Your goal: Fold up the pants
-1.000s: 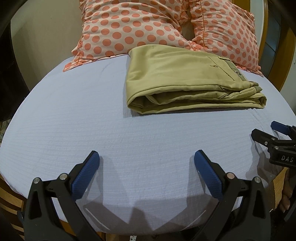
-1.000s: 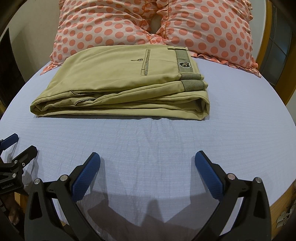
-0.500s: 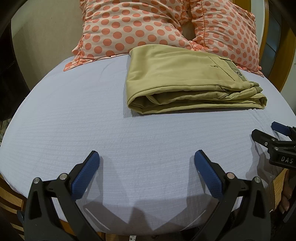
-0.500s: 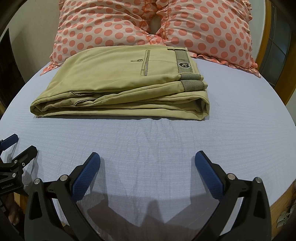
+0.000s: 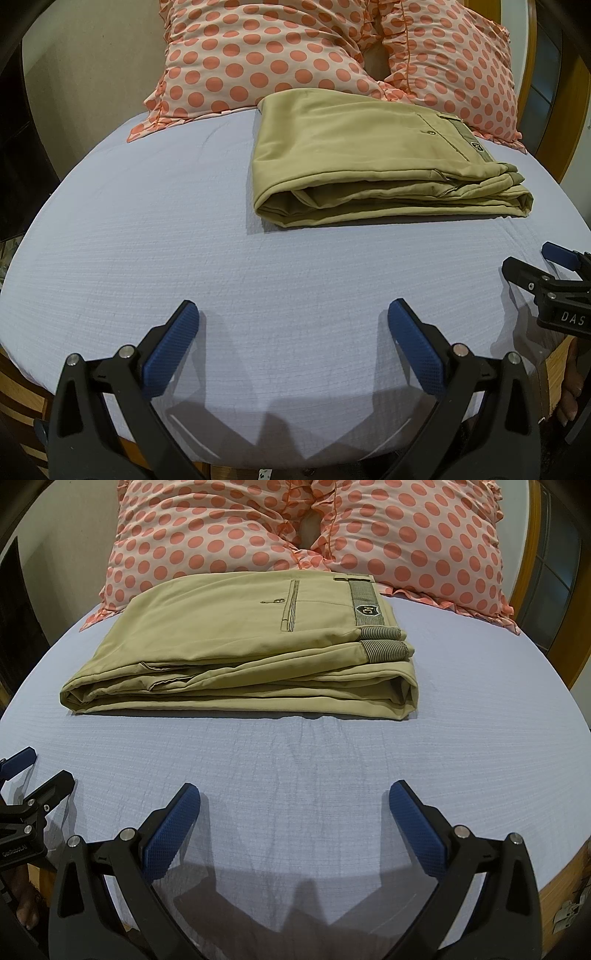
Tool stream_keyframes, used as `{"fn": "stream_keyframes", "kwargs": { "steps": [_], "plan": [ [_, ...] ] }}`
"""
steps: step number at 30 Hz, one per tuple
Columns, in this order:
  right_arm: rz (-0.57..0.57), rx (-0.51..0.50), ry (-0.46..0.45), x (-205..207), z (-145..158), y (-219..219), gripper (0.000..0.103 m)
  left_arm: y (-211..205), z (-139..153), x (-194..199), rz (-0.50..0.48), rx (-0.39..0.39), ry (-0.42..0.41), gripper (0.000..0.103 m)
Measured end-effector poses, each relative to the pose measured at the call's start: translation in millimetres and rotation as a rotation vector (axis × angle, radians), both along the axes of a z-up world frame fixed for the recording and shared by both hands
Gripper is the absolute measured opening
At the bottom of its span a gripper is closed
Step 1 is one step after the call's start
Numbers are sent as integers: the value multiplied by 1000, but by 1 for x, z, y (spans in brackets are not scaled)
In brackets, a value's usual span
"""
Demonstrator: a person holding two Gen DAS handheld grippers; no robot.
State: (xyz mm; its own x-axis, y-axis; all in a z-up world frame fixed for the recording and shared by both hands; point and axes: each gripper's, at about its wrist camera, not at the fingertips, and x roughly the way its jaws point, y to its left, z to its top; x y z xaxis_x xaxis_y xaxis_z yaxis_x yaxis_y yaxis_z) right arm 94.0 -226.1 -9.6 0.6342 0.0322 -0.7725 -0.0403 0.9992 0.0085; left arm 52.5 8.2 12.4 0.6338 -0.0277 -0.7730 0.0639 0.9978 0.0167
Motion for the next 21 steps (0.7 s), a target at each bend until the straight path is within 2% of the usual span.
{"fn": "stream_keyframes", "kwargs": {
  "steps": [21],
  "plan": [
    [-3, 0, -3, 0, 0, 0, 102, 2, 1, 2, -1, -1, 9, 101]
  ]
}}
